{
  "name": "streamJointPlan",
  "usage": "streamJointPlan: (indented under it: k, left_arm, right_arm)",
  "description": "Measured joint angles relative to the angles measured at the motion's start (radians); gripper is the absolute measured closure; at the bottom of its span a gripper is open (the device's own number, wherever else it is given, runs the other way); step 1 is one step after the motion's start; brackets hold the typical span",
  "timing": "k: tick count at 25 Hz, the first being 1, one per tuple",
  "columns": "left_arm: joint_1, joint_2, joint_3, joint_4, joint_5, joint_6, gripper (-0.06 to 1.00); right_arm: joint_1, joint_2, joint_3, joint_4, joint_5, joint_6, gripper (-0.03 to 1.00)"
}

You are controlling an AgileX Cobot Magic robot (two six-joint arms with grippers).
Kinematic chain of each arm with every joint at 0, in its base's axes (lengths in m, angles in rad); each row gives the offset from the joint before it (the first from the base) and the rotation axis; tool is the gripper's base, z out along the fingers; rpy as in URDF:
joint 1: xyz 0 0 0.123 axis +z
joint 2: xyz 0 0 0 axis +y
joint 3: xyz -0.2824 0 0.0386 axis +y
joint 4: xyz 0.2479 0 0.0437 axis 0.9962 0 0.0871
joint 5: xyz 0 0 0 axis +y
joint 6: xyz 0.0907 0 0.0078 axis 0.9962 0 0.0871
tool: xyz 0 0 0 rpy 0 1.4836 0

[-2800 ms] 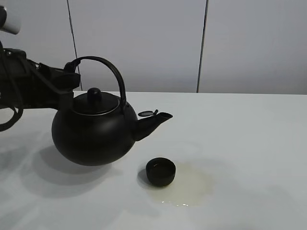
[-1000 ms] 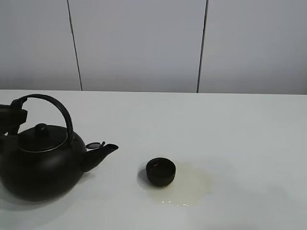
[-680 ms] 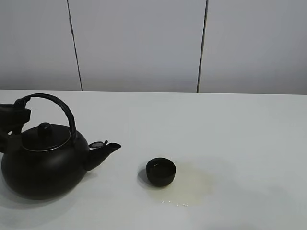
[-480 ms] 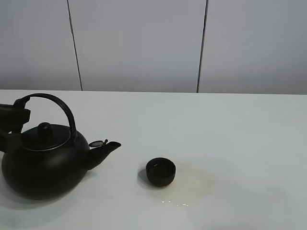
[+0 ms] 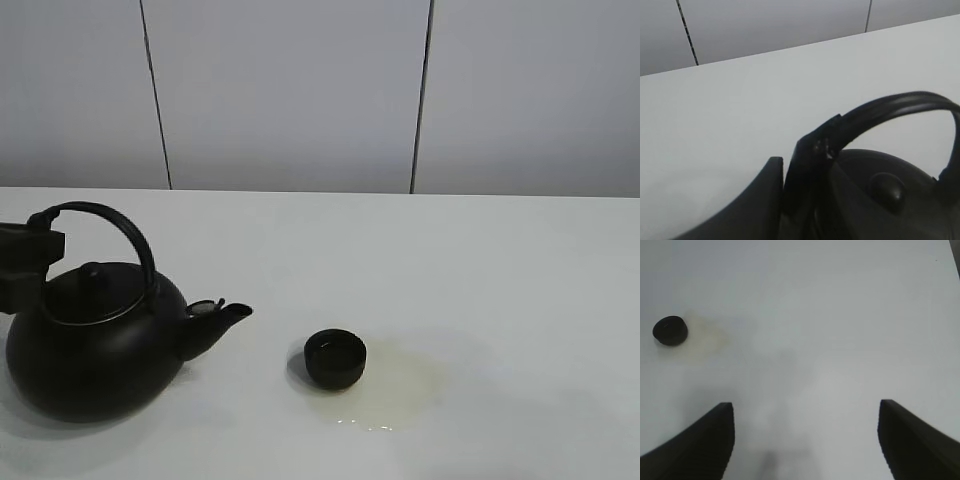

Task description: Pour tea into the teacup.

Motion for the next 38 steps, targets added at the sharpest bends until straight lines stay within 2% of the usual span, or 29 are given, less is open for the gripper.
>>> streamJointPlan:
  k: [8, 18, 25, 33, 38]
  left_arm:
    - [0.000, -0.002, 0.000, 0.019, -0.057, -0.021, 0.62]
    - [0.000, -0.025, 0.085, 0.011, -0.069, -0.023, 0.60]
    - [0.000, -0.090, 0.153, -0.082, -0.073, -0.022, 0.60]
    - [0.004, -0.093, 0.183, -0.246, -0.073, -0.021, 0.60]
    - [0.088, -0.095, 0.178, -0.255, -0.073, -0.023, 0.60]
  right_arm:
    - [0.000, 0.000, 0.000, 0.000, 0.000, 0.000, 0.42]
    - [0.000, 0.000, 0.000, 0.000, 0.000, 0.000, 0.42]
    - [0.000, 0.000, 0.000, 0.000, 0.000, 0.000, 0.42]
    - [0.000, 0.000, 0.000, 0.000, -0.001, 0.000, 0.42]
    - [0.000, 0.000, 0.000, 0.000, -0.001, 0.000, 0.42]
